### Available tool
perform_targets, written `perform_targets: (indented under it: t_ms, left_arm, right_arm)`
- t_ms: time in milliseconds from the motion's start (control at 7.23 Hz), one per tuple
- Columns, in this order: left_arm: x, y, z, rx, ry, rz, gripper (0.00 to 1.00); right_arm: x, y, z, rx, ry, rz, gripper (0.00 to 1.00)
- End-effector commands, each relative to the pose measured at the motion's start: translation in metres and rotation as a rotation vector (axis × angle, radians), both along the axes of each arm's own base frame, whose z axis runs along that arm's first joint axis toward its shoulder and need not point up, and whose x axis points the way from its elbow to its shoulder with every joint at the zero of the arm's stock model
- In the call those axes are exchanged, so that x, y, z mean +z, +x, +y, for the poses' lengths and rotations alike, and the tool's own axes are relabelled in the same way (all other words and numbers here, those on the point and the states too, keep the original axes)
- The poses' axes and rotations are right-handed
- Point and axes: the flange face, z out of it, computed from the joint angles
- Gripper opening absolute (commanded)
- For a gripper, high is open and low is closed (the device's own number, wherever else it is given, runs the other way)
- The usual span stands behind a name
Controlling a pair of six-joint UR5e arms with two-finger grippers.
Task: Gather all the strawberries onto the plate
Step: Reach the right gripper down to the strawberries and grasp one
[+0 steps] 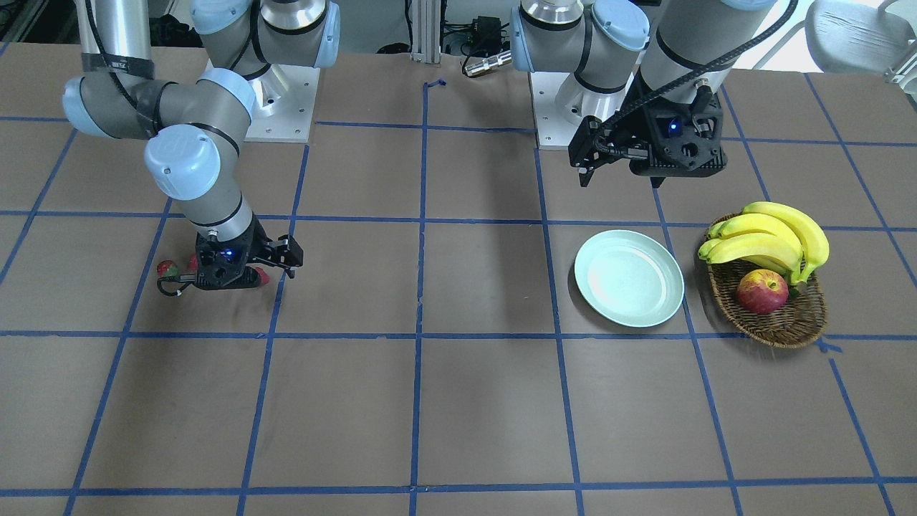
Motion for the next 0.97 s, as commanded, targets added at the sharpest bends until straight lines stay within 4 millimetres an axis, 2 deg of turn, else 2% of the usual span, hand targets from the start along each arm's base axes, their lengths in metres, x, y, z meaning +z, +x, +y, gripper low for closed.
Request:
perform_targets:
  t_ms: [0, 138, 277, 415, 553, 691, 830]
  left_arm:
    - [0.003, -0.003, 0.006, 0.010, -0.007, 0.023, 1.00]
    - [-0.006, -0.003, 0.000, 0.009, 0.010, 0.025, 1.00]
    - [-0.004, -0.003, -0.003, 0.027, -0.019, 0.058, 1.00]
    - [0.013, -0.013, 0.004, 0.033, -0.052, 0.150, 1.00]
    - [0.041, -0.022, 0.009, 0.029, -0.105, 0.243, 1.00]
    - [0.057, -0.024, 0.010, 0.024, -0.138, 0.254, 1.00]
    - [0.051, -0.026, 0.015, 0.016, -0.125, 0.238, 1.00]
  right_arm:
    - [-0.013, -0.002, 0.011, -0.007, -0.002, 0.015, 0.98]
    - [-0.013, -0.007, 0.010, -0.016, -0.002, 0.020, 0.89]
    - [-0.012, -0.008, 0.009, -0.011, -0.005, 0.023, 0.64]
    - [-0.010, -0.010, 0.008, -0.009, -0.008, 0.043, 0.35]
    - [-0.009, -0.011, 0.006, -0.011, -0.012, 0.044, 0.22]
    - [-0.009, -0.011, 0.005, -0.011, -0.014, 0.044, 0.11]
    - [-0.009, -0.014, 0.005, -0.017, -0.012, 0.045, 0.09]
